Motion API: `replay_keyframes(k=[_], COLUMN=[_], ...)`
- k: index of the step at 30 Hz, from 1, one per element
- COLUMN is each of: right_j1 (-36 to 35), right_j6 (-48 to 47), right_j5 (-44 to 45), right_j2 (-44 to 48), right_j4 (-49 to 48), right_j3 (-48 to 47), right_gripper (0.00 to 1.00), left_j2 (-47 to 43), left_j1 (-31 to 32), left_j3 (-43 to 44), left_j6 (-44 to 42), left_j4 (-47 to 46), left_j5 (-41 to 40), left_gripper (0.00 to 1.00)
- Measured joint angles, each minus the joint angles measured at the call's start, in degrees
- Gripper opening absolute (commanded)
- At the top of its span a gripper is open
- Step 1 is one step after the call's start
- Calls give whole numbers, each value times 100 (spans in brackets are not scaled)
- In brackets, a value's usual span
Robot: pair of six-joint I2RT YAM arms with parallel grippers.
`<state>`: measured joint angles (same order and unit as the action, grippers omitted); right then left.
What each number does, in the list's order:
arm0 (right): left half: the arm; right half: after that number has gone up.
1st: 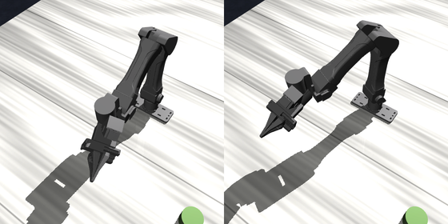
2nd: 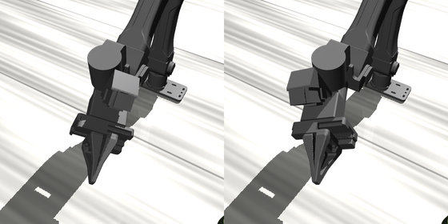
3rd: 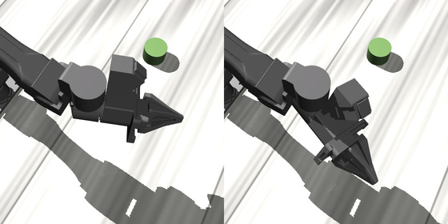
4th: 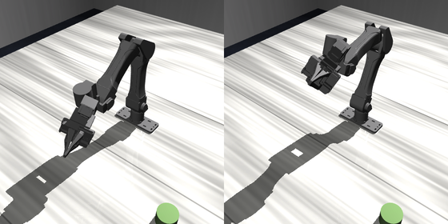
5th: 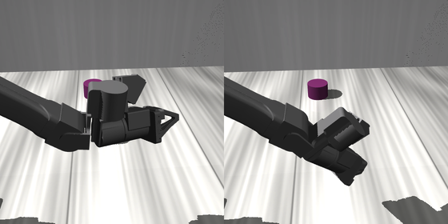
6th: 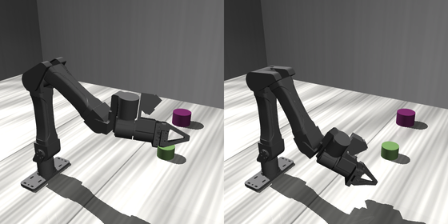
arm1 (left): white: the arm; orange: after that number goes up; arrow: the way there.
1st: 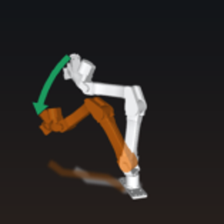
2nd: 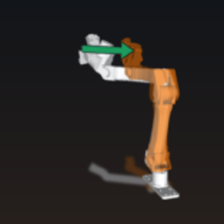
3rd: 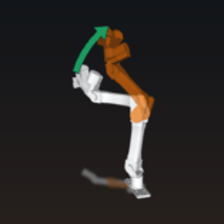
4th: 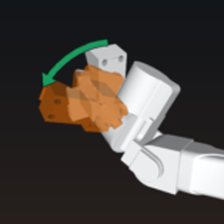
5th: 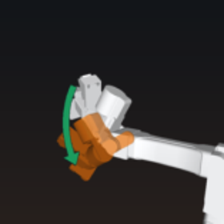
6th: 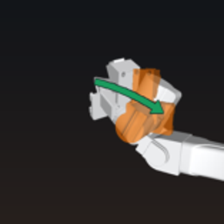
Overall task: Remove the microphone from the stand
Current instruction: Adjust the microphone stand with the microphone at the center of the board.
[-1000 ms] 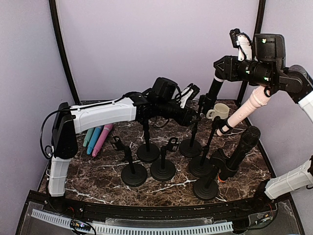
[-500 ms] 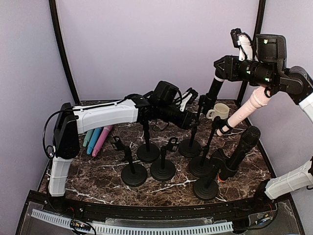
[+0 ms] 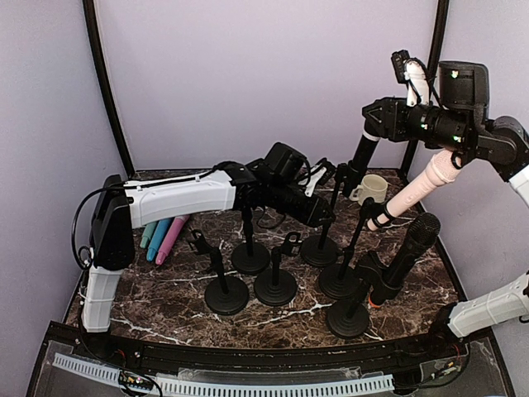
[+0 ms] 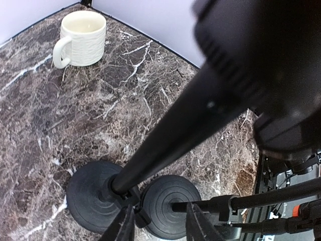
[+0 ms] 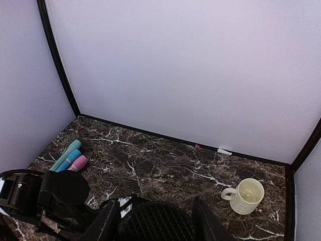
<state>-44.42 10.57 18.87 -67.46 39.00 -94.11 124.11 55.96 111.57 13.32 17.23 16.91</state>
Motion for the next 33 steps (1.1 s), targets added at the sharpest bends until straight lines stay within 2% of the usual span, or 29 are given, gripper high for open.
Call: replay_keyframes(k=[1, 8, 11, 17, 26, 33], right_j1=[0, 0, 0, -2, 0, -2], right_j6=[-2, -13, -17, -17, -17, -17], right_j5=[0, -2, -7, -7, -4, -7], right_j2=[2, 31, 35, 57, 57, 57], right_j4=[0, -26, -44, -61, -66, -107], right_j3=[2, 39, 55, 79, 81, 103], right_gripper=[0, 0, 0, 0, 0, 0], left_j2=[0, -13, -157, -525, -533, -518], left_j1=[7, 52, 90, 122, 127, 125], left_j3=[0, -131, -577, -1285, -1285, -1152], left_j6=[13, 184, 289, 595, 927, 1086], left_j4=[22, 66, -111, -551, -914, -949], left_j5=[-2, -120, -284, -520, -605, -601], left_gripper=[34, 53, 55, 50, 51, 40])
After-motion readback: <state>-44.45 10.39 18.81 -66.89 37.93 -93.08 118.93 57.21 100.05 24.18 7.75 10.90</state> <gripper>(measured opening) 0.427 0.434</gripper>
